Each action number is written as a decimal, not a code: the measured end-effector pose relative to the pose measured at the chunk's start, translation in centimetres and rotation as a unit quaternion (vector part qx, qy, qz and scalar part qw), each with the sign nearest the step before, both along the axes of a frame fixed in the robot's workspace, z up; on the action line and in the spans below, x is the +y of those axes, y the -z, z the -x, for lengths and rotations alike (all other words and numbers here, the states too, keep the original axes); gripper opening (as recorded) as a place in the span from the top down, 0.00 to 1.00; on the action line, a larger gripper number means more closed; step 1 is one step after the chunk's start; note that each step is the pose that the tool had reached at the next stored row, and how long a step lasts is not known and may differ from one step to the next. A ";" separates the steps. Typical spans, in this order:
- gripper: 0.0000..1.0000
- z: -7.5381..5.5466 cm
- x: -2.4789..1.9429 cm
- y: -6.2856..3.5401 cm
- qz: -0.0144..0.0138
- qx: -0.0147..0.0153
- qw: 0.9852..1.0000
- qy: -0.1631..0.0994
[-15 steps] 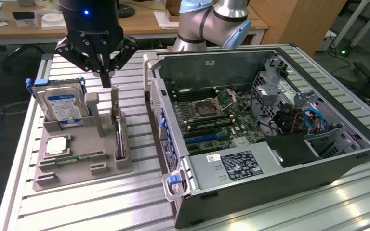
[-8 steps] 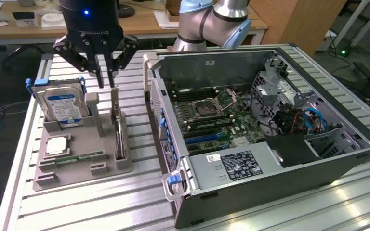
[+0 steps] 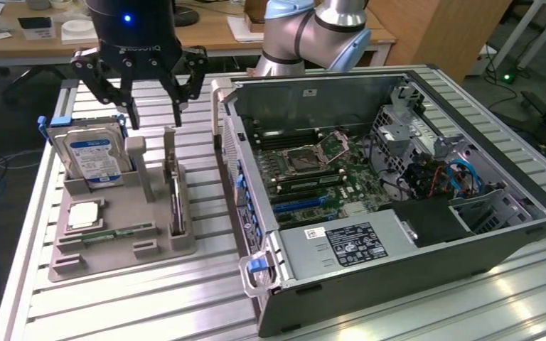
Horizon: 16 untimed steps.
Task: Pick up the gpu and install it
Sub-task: 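Pick up the gpu and move the gpu toward the slot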
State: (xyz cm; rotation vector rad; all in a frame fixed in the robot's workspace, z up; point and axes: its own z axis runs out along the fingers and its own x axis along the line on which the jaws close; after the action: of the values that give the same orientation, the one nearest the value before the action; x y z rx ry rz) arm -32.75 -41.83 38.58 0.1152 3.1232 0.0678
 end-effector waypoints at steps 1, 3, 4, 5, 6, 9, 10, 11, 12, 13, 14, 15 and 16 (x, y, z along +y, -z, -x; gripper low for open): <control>0.42 0.0 0.00 0.03 0.000 0.000 1.000 -0.005; 0.35 0.0 0.01 0.09 0.000 0.000 1.000 -0.023; 0.35 0.0 0.01 0.14 0.000 0.000 0.999 -0.032; 0.35 0.0 0.00 0.23 0.000 0.000 0.999 -0.041; 0.35 0.0 0.00 0.32 0.000 0.000 0.999 -0.048; 0.35 0.0 0.00 0.79 0.001 0.000 0.998 -0.058; 0.35 0.0 0.00 0.97 0.002 0.000 0.998 -0.058; 0.35 0.0 0.00 1.15 0.002 0.000 0.998 -0.058; 0.35 0.0 -0.01 1.33 0.002 0.000 0.998 -0.057; 0.35 0.0 -0.02 1.51 0.002 0.000 0.999 -0.054; 0.35 0.0 -0.04 1.70 0.002 0.000 0.999 -0.052; 0.35 0.0 -0.05 1.87 0.003 0.000 0.999 -0.049; 0.35 0.0 -0.05 2.05 0.003 0.000 0.999 -0.047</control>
State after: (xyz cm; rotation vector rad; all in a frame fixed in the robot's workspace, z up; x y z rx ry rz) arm -32.78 -41.88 36.53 -0.0330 3.1275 0.0597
